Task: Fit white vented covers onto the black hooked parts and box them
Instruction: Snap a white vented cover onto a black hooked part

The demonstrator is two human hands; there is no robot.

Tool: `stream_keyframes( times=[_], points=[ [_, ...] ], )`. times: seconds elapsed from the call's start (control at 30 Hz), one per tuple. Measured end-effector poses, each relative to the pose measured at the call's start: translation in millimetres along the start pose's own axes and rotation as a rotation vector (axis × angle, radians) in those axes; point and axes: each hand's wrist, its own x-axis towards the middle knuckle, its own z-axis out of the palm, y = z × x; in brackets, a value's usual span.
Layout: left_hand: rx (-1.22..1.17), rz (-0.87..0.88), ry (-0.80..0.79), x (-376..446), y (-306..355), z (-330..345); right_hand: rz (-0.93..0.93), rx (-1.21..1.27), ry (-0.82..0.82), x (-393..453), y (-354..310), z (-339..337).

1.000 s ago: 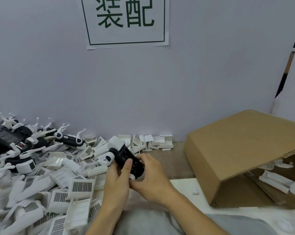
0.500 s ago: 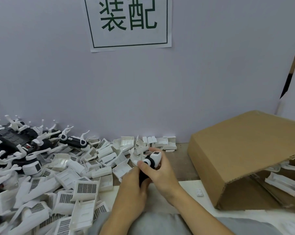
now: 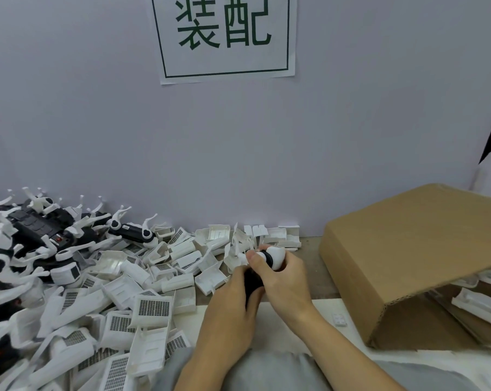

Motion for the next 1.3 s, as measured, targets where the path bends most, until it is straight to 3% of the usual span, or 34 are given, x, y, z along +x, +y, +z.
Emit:
stream_keyframes(
  times=[0.13, 0.23, 0.37, 0.47, 0.57, 0.73, 0.87, 1.0, 1.17, 1.3],
  points=[
    [-0.013, 0.031, 0.034, -1, -3, 1, -0.023, -0.032, -0.029, -2, 0, 4],
    [-0.105, 0.036, 0.127, 2, -2, 2, -0.014, 0.022, -0.186, -5, 3, 3],
    [-0.307, -0.194, 0.407, 11, -2, -1, 0.086, -0.075, -0.328, -8, 7, 4],
    [-0.875, -0.517, 0.532, 17, -5, -9, 0.116, -0.111, -0.226, -4, 9, 4],
    [-1.336, -0.641, 0.428, 16, -5, -21, 0.184, -0.129, -0.161, 0, 9, 4],
    [-1.228, -0.661, 0.376, 15, 2, -19, 0.271, -0.188, -0.234, 0, 12, 7],
    [-1.286, -0.621, 0.460, 18, 5, -21, 0.323, -0.108, -0.341, -3, 9, 8],
    [-1.336, -0.642, 0.447, 16, 4, -23, 0.390, -0.033, -0.415, -5, 8, 7],
    [-1.292, -0.596, 0.389, 14, 0, -22, 0.437, 0.024, -0.493, -8, 4, 7],
    [-1.259, -0.692, 0.294, 13, 6, -20, 0.417, 0.010, -0.542, -10, 2, 7]
  ],
)
